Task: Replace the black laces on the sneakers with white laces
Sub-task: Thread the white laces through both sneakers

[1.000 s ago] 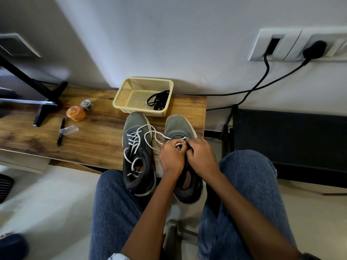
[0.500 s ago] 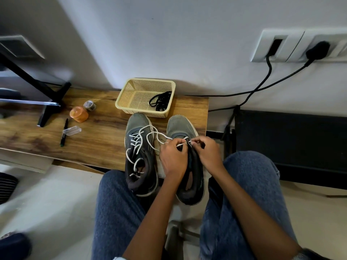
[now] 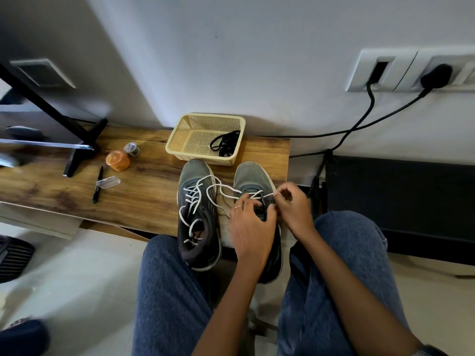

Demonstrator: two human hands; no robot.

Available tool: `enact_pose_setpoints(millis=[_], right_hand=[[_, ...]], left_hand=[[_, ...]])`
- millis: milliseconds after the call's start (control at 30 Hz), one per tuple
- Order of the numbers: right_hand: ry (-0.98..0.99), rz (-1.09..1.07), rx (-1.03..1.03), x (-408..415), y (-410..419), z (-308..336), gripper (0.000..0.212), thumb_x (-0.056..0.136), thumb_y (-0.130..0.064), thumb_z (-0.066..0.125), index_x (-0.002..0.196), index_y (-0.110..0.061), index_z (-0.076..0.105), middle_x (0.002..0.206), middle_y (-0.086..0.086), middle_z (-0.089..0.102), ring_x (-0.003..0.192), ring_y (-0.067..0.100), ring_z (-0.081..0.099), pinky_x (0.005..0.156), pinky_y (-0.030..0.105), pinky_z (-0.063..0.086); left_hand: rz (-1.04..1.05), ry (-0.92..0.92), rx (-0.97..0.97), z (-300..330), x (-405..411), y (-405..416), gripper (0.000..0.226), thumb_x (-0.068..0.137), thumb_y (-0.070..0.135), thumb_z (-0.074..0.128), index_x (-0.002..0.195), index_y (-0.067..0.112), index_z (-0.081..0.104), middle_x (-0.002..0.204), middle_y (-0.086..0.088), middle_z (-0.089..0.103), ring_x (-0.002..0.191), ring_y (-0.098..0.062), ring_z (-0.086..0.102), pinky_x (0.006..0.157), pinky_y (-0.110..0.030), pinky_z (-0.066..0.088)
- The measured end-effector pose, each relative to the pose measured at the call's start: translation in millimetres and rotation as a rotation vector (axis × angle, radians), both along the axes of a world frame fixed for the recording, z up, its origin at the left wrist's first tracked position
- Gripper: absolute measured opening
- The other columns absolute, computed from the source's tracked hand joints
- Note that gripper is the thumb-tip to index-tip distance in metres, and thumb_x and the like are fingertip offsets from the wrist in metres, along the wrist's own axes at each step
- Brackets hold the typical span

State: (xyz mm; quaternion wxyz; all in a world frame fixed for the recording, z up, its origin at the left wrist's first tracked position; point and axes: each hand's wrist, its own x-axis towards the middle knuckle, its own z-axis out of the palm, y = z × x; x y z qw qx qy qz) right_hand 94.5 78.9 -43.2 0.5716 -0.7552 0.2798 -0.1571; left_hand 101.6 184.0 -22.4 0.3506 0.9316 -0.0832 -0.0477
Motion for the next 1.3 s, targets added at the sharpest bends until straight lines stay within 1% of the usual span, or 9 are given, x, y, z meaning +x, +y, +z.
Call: enact_pose_setpoints(millis=[167,300,433,567,667,933,1133,1200,1300], right_hand=[[-0.143,-0.443,0.433,-2.4,-8.2,8.7,0.019,0.096,-0.001,0.045,0.08,-0.013,0.047,0.088,0.012,0.059,0.078,0.024,0.069,0.062,0.03,0.059],[-0.248,-0.778,0.442,-6.6,-19.3,10.9,0.022,0.094,-0.001,0.045,0.082,-0.019,0.048,0.087,0.004,0.06,0.087,0.023,0.068,0.072,0.029,0.058],[-0.136,-0.569,0.044,-8.9,-11.3,8.9,0.011,0.091,-0.008,0.056,0.098,-0.015,0.053,0.094,-0.001,0.061,0.095,0.022,0.063,0.08,0.029,0.052],[0.076,-0.067,-0.447,-4.3,1.9,-1.8,0.034,0.089,-0.018,0.058,0.123,-0.022,0.055,0.125,-0.004,0.052,0.121,0.016,0.041,0.098,0.04,0.032],[0.211,0.163,-0.564,-0.5,10.2,-8.8,0.031,0.095,-0.026,0.051,0.125,-0.027,0.058,0.132,-0.009,0.052,0.128,0.015,0.03,0.096,0.036,0.018],[0.196,0.025,-0.599,0.0,12.1,-7.5,0.01,0.092,-0.026,0.055,0.089,-0.023,0.064,0.099,-0.008,0.058,0.104,0.016,0.042,0.081,0.03,0.018],[0.073,-0.548,-0.337,-7.6,-7.8,8.0,0.006,0.092,-0.019,0.057,0.093,-0.016,0.062,0.098,-0.003,0.056,0.106,0.024,0.049,0.091,0.037,0.028],[0.099,-0.518,-0.415,-8.4,-7.5,8.0,0.007,0.09,-0.019,0.058,0.094,-0.018,0.063,0.1,-0.004,0.057,0.111,0.024,0.047,0.095,0.04,0.027],[0.136,-0.248,-0.637,-5.3,2.5,1.9,0.017,0.087,-0.025,0.06,0.103,-0.021,0.064,0.112,-0.002,0.061,0.125,0.025,0.039,0.097,0.04,0.02]], left_hand=[[0.024,0.01,-0.021,1.2,-0.7,4.4,0.021,0.089,0.031,0.058,0.102,0.016,0.064,0.144,0.003,0.043,0.13,-0.013,0.039,0.103,-0.034,0.038],[0.025,0.009,-0.032,0.1,0.1,6.7,0.017,0.088,0.03,0.06,0.099,0.017,0.066,0.144,0.001,0.043,0.131,-0.014,0.04,0.103,-0.033,0.038],[0.026,0.008,-0.038,0.1,1.0,7.4,0.016,0.088,0.029,0.06,0.096,0.017,0.066,0.146,0.001,0.042,0.133,-0.014,0.038,0.105,-0.034,0.037],[0.024,0.001,-0.037,-0.7,1.2,7.3,0.018,0.088,0.03,0.061,0.099,0.017,0.065,0.148,-0.001,0.038,0.136,-0.015,0.034,0.108,-0.033,0.034],[0.027,0.004,-0.041,-1.5,1.7,7.8,0.019,0.088,0.031,0.062,0.099,0.016,0.066,0.151,-0.005,0.035,0.137,-0.017,0.034,0.107,-0.033,0.034],[0.033,0.102,-0.023,3.3,1.0,7.4,0.013,0.09,0.03,0.058,0.097,0.02,0.061,0.159,-0.009,0.017,0.133,-0.023,0.042,0.094,-0.033,0.042],[0.036,0.114,-0.029,5.9,0.8,6.6,0.009,0.091,0.023,0.056,0.084,0.023,0.051,0.156,-0.005,0.027,0.117,-0.025,0.057,0.084,-0.034,0.048],[0.042,0.105,-0.03,4.4,1.1,7.2,0.009,0.09,0.023,0.057,0.084,0.024,0.051,0.152,-0.006,0.036,0.116,-0.024,0.057,0.083,-0.032,0.047],[0.045,0.09,-0.023,1.4,2.2,8.1,0.008,0.09,0.025,0.056,0.084,0.025,0.05,0.134,-0.007,0.056,0.116,-0.024,0.057,0.082,-0.031,0.044]])
